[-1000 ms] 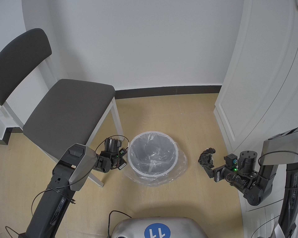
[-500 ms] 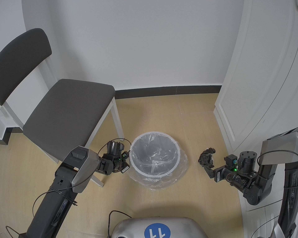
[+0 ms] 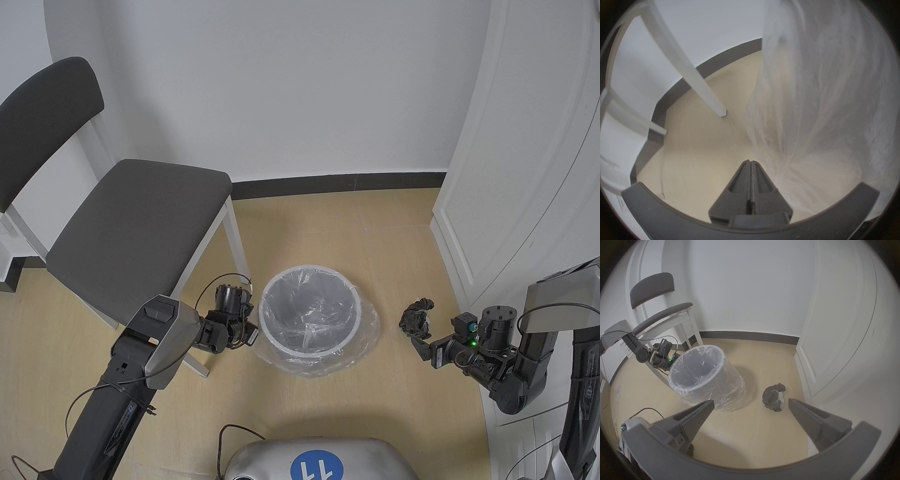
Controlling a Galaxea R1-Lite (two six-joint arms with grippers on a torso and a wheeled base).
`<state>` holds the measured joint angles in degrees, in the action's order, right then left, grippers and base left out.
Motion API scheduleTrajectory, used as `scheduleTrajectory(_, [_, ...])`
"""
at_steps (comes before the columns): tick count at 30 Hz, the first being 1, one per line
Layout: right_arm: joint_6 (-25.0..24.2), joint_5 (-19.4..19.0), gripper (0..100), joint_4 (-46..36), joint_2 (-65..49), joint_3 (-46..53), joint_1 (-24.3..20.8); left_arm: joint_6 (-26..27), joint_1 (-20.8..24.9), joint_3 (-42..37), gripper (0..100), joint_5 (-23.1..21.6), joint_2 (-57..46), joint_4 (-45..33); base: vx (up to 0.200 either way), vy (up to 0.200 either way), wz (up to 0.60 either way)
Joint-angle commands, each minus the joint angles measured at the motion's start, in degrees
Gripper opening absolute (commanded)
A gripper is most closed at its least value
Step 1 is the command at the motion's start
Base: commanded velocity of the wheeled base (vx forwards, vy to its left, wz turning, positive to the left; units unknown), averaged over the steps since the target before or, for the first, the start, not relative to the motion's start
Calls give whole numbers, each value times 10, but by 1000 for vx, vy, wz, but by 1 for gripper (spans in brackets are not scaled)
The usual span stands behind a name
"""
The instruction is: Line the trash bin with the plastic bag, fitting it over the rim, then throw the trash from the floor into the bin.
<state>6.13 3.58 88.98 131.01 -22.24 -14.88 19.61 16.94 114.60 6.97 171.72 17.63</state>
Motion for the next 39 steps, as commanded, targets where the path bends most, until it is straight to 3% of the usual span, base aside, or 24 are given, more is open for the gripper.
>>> scheduleTrajectory(1, [1, 0, 100, 10, 9, -2, -1, -38, 3, 0, 0, 0, -1, -17, 0, 0, 0])
scheduleTrajectory(11, [2, 0, 100, 10, 17, -3, -4, -43, 1, 0, 0, -30, -2, -28, 0, 0, 0])
scheduleTrajectory(13, [2, 0, 100, 10, 17, -2, -4, -44, 1, 0, 0, -77, -2, -27, 0, 0, 0])
scheduleTrajectory(16, [1, 0, 100, 10, 17, -1, -2, -46, 1, 0, 0, -106, -2, -28, 0, 0, 0])
scheduleTrajectory(23, [2, -1, 100, 10, 18, -2, 0, -48, -2, 0, 0, -102, -1, -31, 0, 0, 0])
scheduleTrajectory(25, [2, -1, 100, 10, 17, -1, -1, -47, -9, 0, 0, -79, -2, -48, 0, 0, 0])
scheduleTrajectory(28, [2, -1, 100, 10, 14, 3, -1, -23, -17, 0, 0, 0, -9, -89, 0, 0, 0])
scheduleTrajectory(35, [2, -1, 100, 10, -4, 9, 0, -5, -13, -11, 0, 60, -56, -89, 0, 0, 0])
scheduleTrajectory(39, [2, -1, 100, 10, -28, 19, -1, 26, 5, -103, 0, 118, -118, -80, 0, 0, 0])
